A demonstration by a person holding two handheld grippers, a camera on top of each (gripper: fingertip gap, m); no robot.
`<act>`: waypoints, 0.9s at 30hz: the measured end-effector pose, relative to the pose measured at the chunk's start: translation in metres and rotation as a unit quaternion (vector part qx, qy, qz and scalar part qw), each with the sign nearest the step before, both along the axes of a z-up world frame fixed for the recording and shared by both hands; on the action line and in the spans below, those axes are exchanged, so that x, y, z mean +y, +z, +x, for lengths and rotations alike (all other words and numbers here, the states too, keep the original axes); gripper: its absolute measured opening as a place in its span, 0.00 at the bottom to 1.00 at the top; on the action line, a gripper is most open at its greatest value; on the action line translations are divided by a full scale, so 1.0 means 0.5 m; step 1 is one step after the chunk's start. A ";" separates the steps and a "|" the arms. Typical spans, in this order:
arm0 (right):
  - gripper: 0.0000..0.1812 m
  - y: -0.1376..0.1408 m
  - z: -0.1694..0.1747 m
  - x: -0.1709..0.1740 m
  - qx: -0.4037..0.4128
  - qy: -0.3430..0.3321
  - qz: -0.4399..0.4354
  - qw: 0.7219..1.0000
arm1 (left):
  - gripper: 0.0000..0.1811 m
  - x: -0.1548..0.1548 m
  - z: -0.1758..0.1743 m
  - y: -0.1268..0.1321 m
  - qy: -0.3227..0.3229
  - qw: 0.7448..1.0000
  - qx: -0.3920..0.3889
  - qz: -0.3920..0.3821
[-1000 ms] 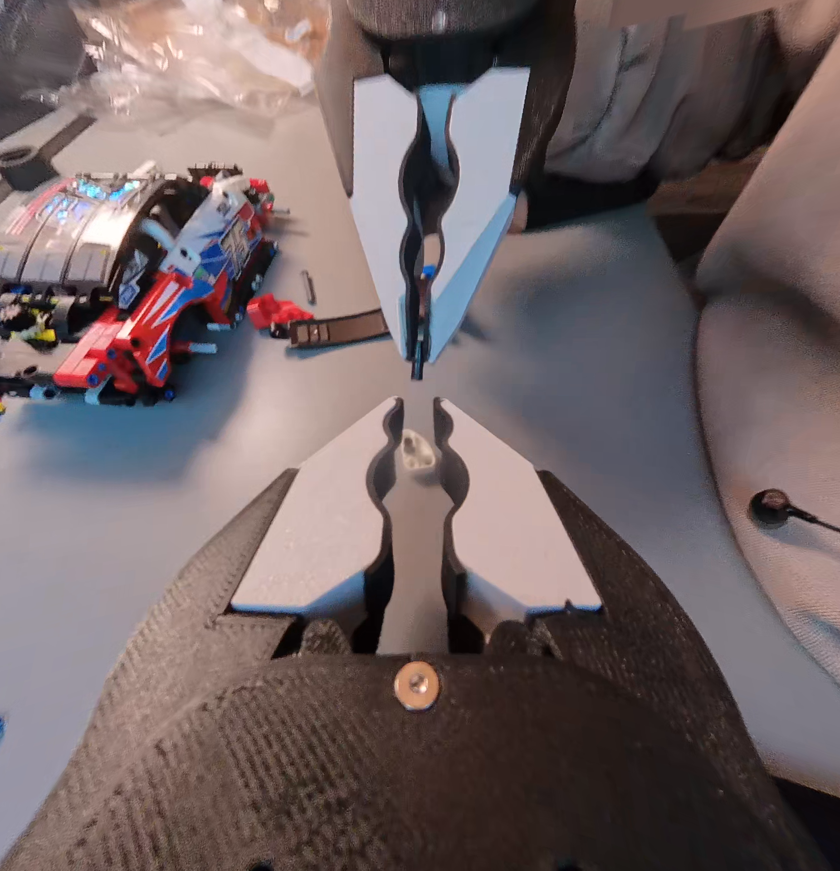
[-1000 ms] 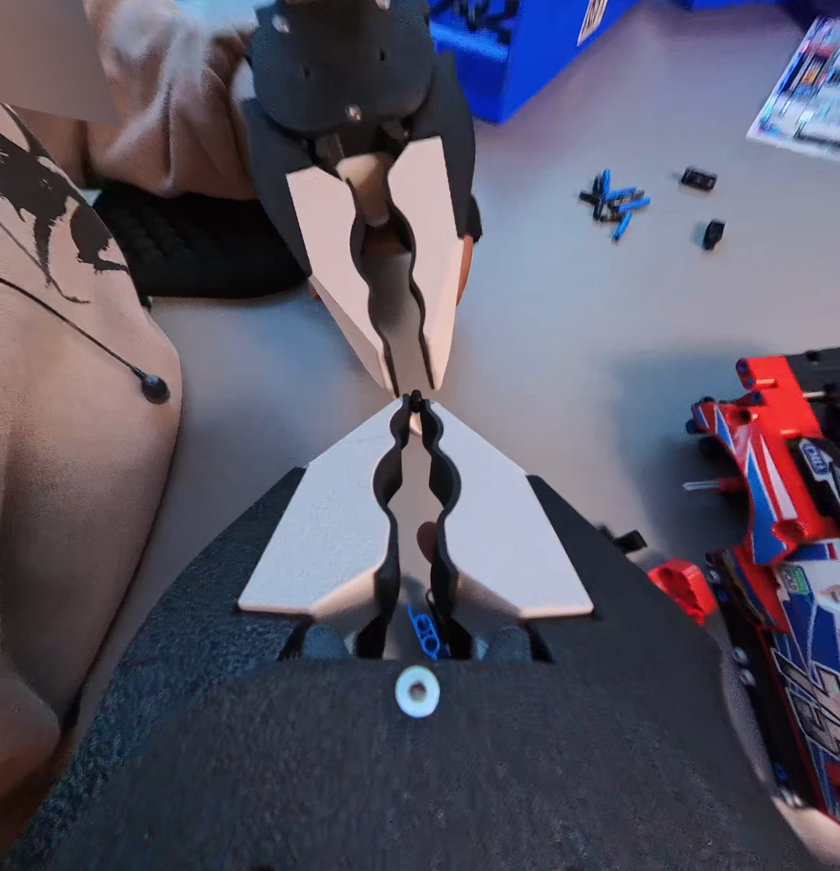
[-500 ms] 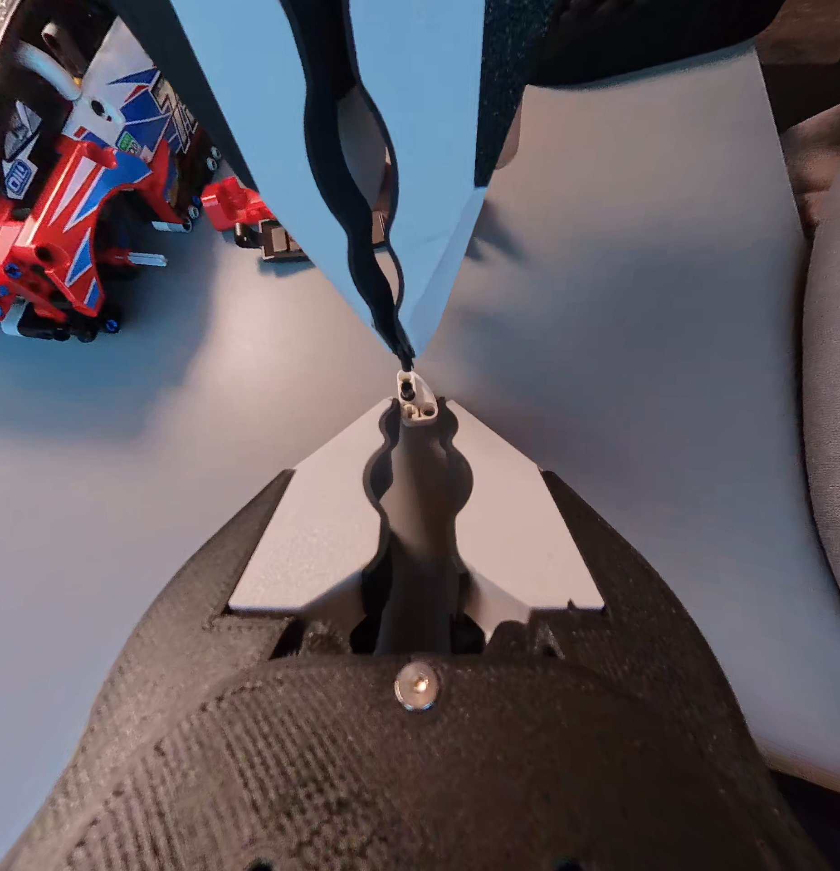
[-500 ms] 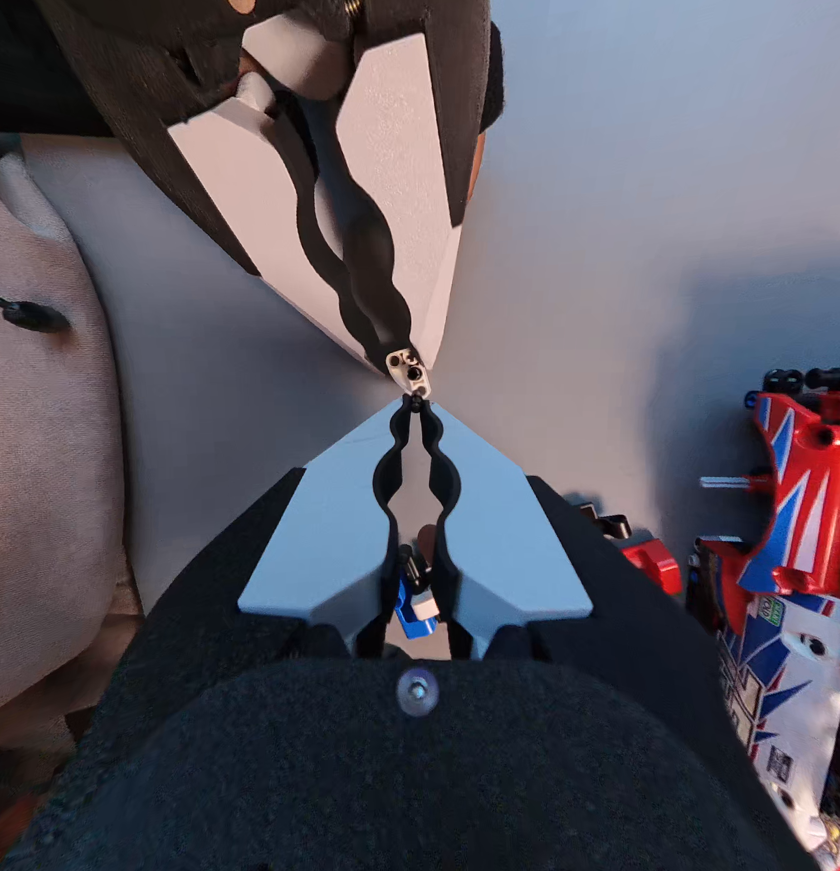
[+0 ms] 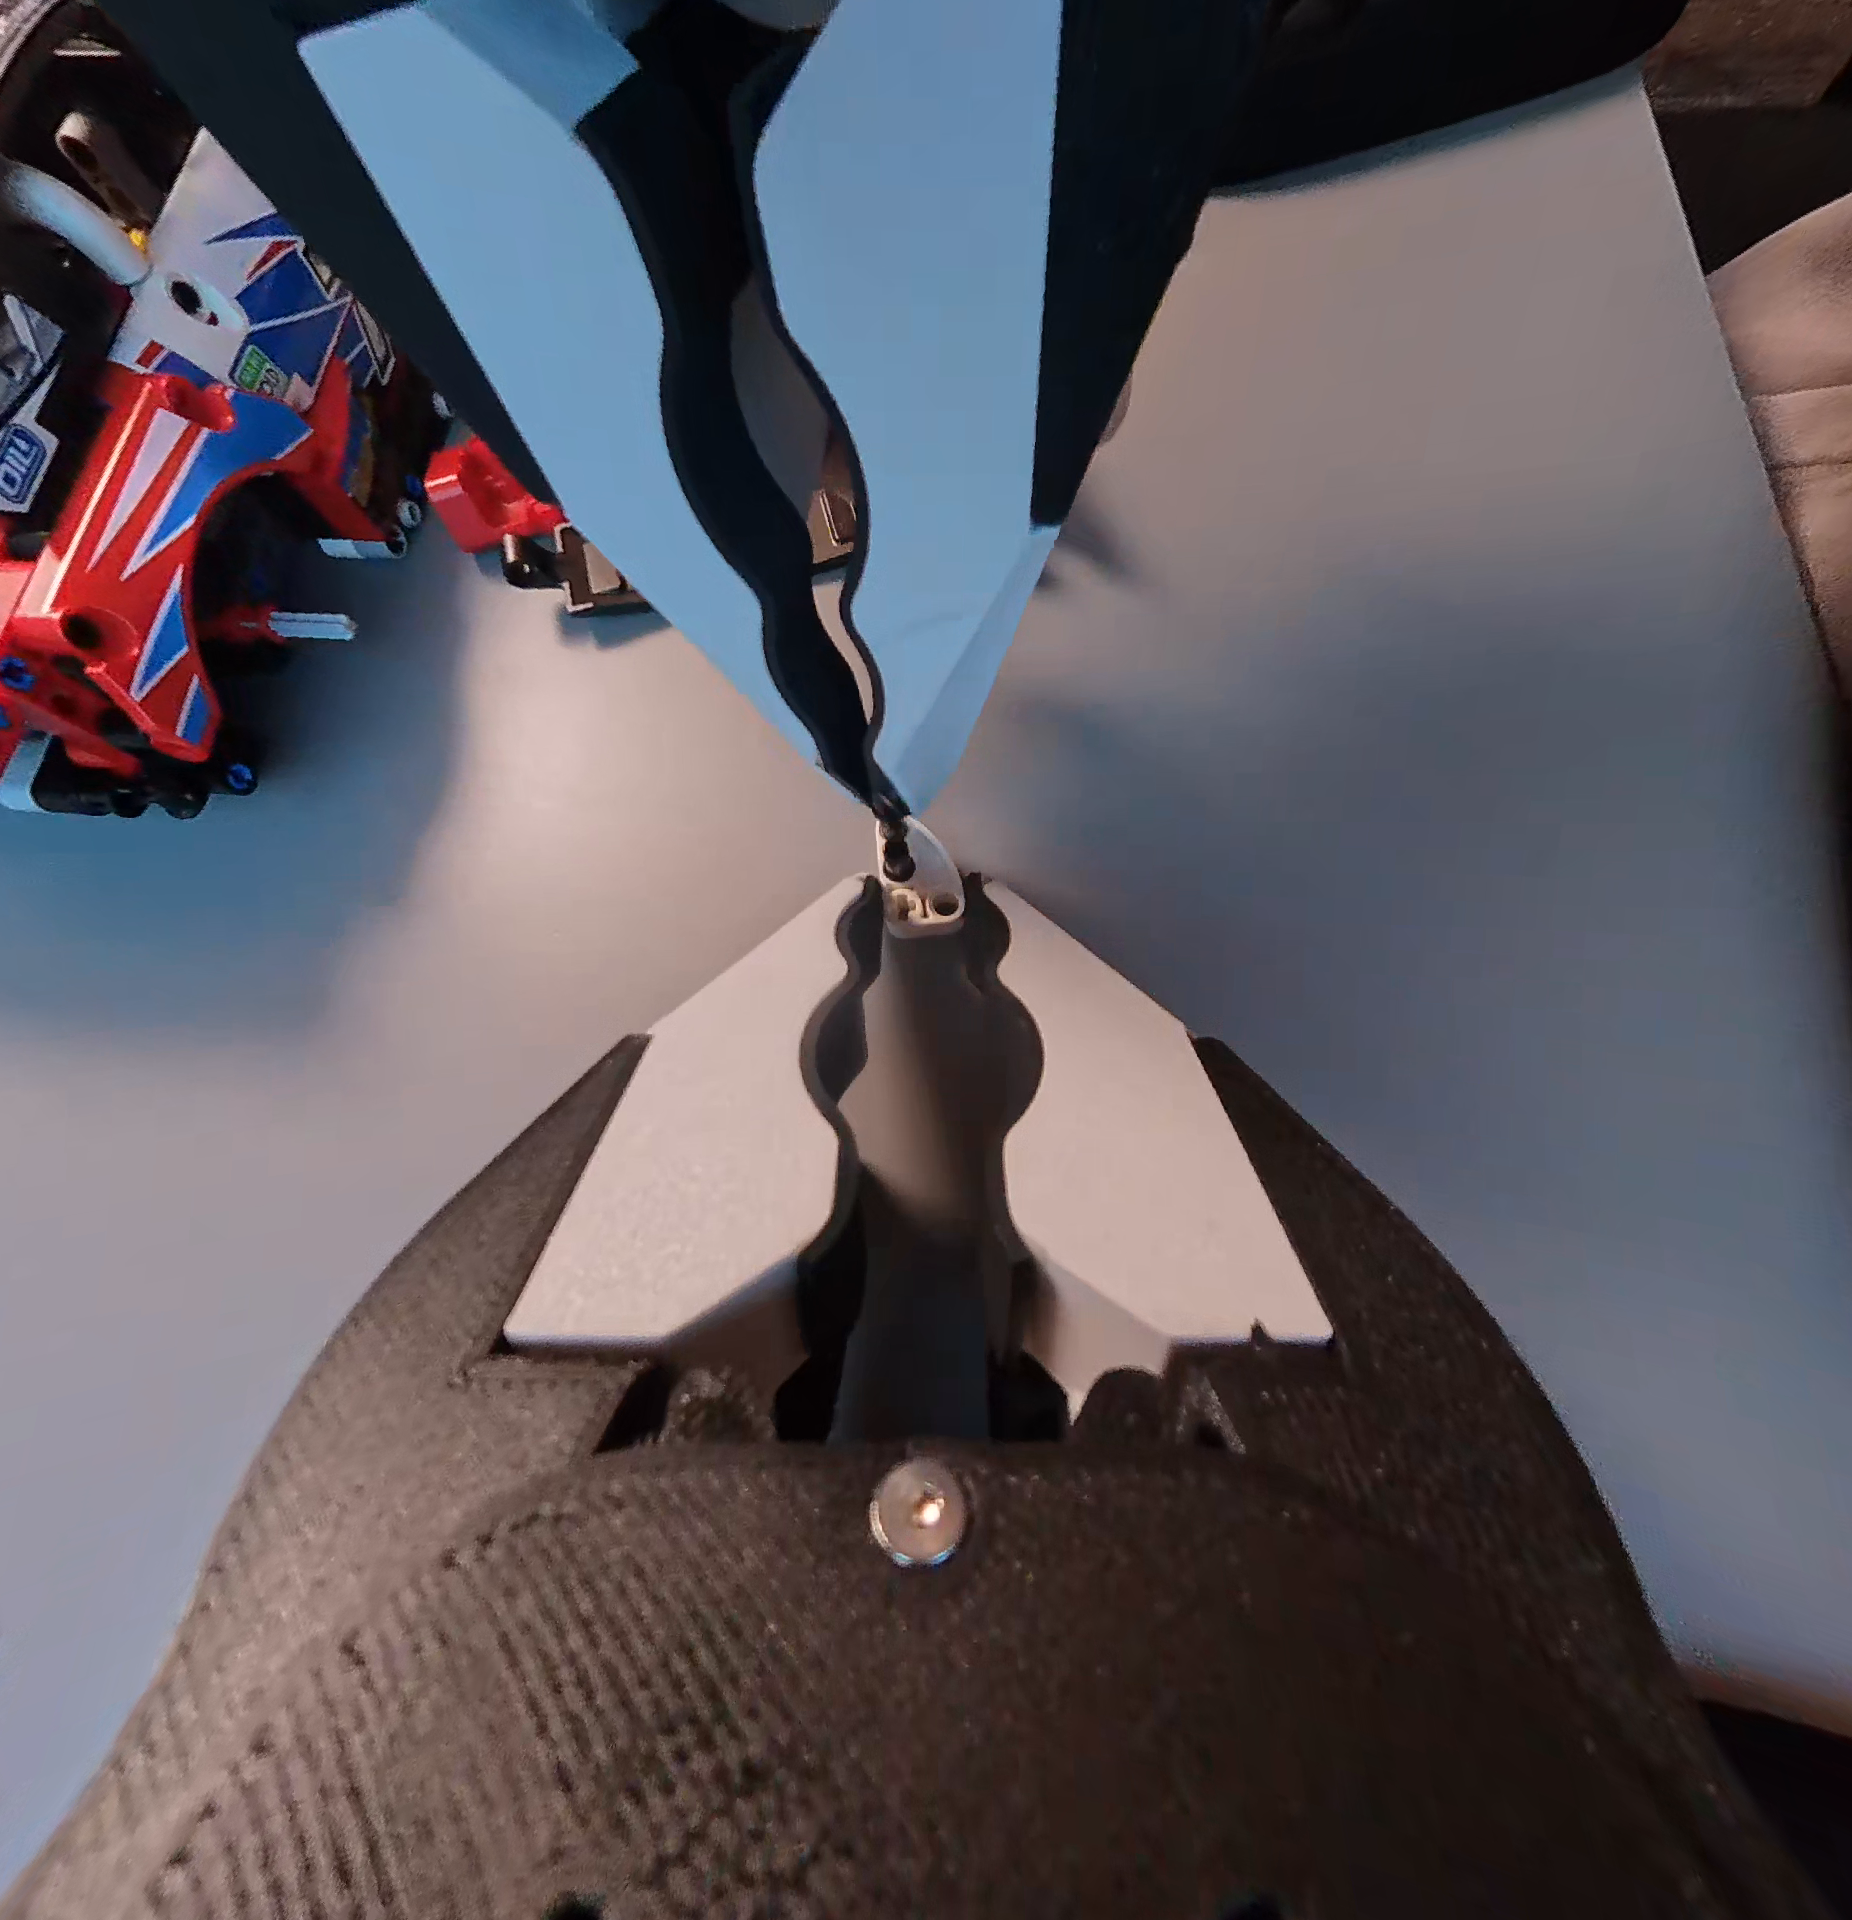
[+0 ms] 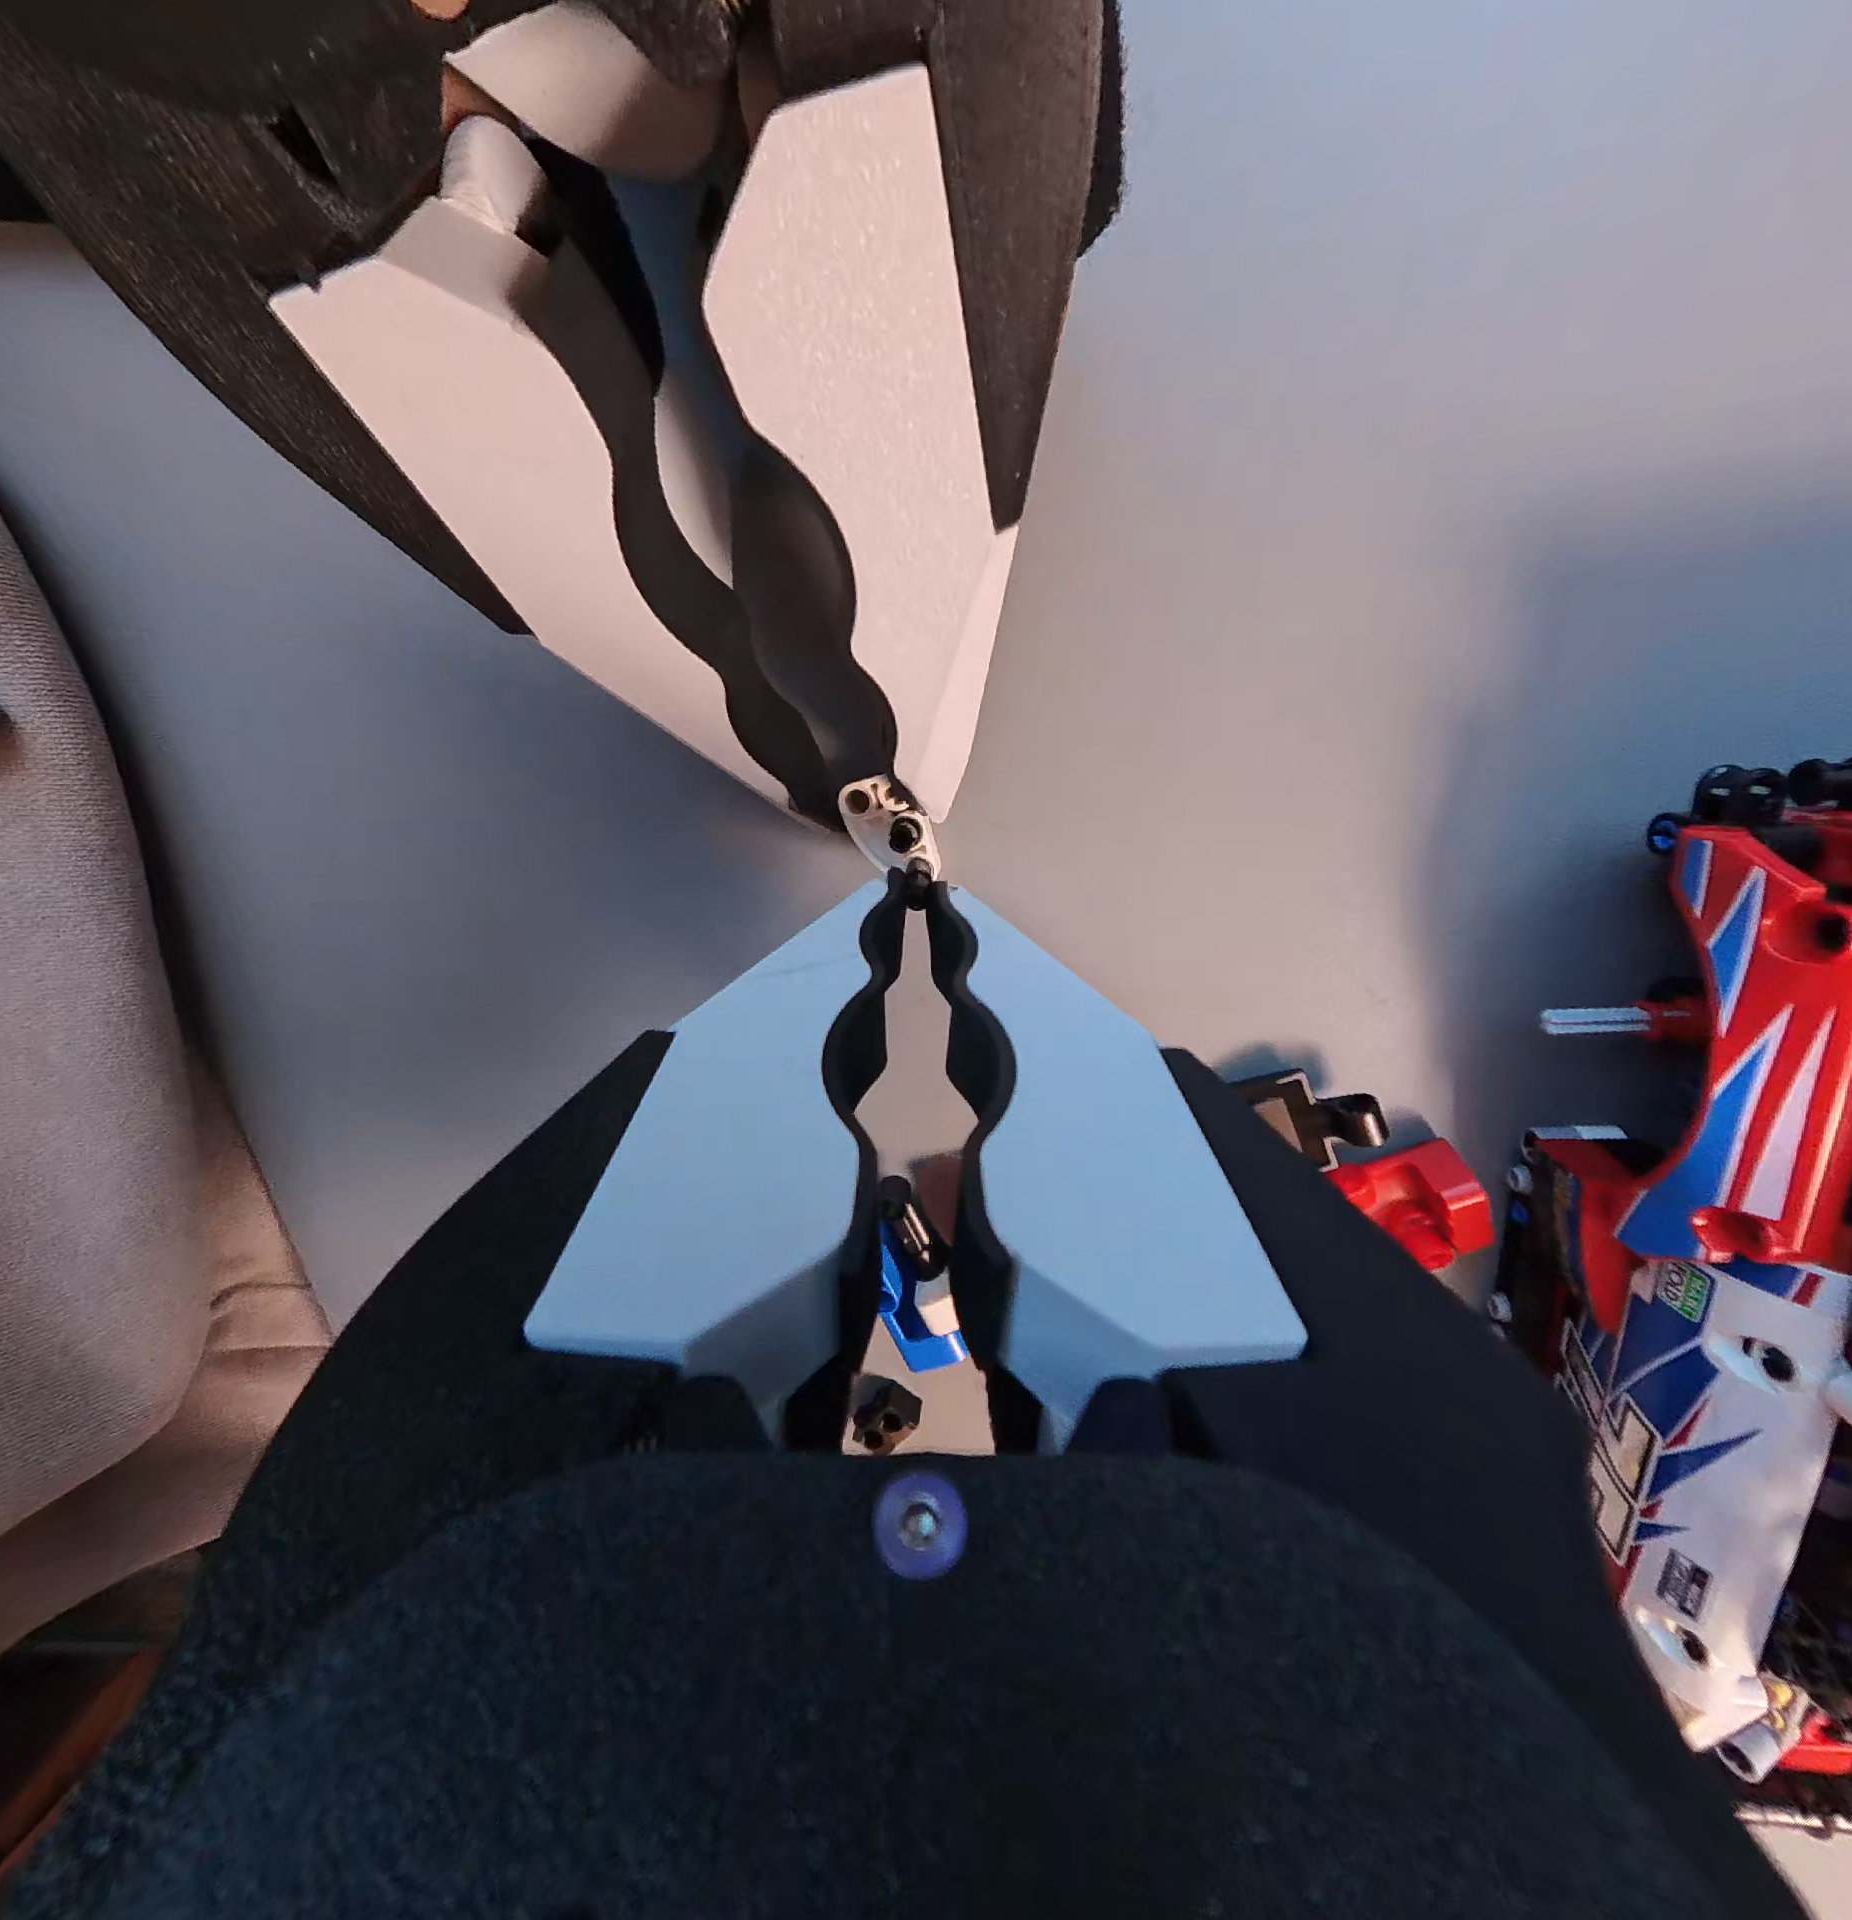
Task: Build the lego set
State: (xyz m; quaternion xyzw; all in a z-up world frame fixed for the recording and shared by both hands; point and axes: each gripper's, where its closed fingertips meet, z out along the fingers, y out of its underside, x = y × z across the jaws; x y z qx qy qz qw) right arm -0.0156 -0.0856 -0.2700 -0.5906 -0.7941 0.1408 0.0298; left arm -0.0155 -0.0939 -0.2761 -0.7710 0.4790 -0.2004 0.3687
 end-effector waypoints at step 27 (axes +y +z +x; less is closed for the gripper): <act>0.00 0.006 -0.006 -0.001 0.055 0.151 0.090 0.983 | 0.08 0.001 0.001 0.000 -0.007 1.000 0.003 0.020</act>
